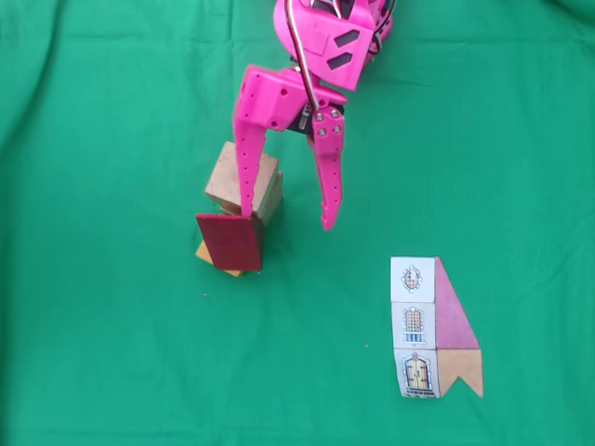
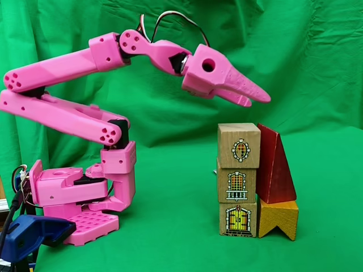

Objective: Grasp some building blocks and build the house on the picture.

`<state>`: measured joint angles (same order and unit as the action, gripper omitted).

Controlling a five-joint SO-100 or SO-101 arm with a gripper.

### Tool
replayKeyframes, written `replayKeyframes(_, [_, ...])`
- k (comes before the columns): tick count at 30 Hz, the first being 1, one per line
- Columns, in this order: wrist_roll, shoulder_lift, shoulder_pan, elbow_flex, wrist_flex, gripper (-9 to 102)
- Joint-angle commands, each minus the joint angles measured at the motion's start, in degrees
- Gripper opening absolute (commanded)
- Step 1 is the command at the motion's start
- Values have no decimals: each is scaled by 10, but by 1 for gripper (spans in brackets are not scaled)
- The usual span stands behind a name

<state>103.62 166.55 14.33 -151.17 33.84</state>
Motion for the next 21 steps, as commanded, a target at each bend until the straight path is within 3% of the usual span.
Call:
replayKeyframes(1, [2, 34, -24, 0, -5, 34])
replayKeyframes(21, [-4, 196, -164, -114, -1, 34])
